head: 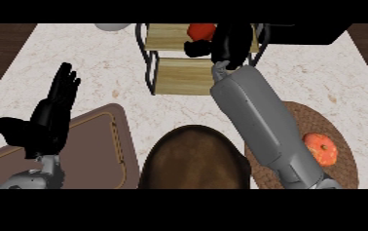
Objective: Pick the bell pepper from the placemat and place it in the tiered shelf
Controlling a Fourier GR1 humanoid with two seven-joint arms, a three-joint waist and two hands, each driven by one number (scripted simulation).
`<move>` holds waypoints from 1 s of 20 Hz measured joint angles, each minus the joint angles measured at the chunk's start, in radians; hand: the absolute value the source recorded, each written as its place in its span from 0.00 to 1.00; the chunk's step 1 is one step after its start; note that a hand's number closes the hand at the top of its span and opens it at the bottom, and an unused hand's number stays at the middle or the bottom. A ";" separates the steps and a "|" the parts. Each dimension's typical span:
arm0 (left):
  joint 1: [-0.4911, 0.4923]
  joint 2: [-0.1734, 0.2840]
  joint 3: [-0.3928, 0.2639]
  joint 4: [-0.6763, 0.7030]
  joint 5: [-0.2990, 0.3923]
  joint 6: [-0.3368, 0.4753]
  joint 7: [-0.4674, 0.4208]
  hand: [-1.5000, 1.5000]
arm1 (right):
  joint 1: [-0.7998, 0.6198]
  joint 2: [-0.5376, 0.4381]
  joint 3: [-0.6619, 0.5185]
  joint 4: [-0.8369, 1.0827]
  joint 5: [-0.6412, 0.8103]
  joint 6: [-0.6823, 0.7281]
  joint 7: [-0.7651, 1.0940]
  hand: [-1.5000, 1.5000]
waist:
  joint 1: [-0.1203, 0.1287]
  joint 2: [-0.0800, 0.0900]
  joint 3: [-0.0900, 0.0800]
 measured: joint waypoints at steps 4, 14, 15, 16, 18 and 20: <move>0.007 0.001 0.010 -0.010 -0.002 -0.007 0.009 0.50 | -0.046 -0.001 -0.019 0.089 -0.083 -0.045 -0.067 0.00 | -0.003 -0.004 0.000; 0.004 -0.012 0.031 0.033 -0.008 -0.017 -0.019 0.50 | -0.040 -0.007 -0.057 -0.010 -0.166 -0.121 -0.169 0.00 | -0.019 -0.004 0.000; 0.003 -0.009 0.038 0.034 -0.004 -0.021 -0.016 0.50 | -0.032 -0.014 -0.066 -0.038 -0.165 -0.119 -0.164 0.00 | -0.021 -0.004 0.000; 0.004 -0.018 0.027 0.023 -0.016 -0.010 -0.003 0.50 | -0.026 -0.015 -0.073 -0.059 -0.153 -0.125 -0.153 0.00 | -0.023 -0.005 0.000; 0.012 -0.014 0.037 0.026 -0.012 -0.015 -0.012 0.50 | -0.007 -0.035 -0.092 -0.114 -0.135 -0.123 -0.130 0.00 | -0.027 -0.006 0.000; 0.019 -0.008 0.046 0.025 -0.007 -0.023 -0.020 0.50 | 0.026 -0.057 -0.107 -0.191 -0.113 -0.106 -0.085 0.00 | -0.033 -0.009 -0.001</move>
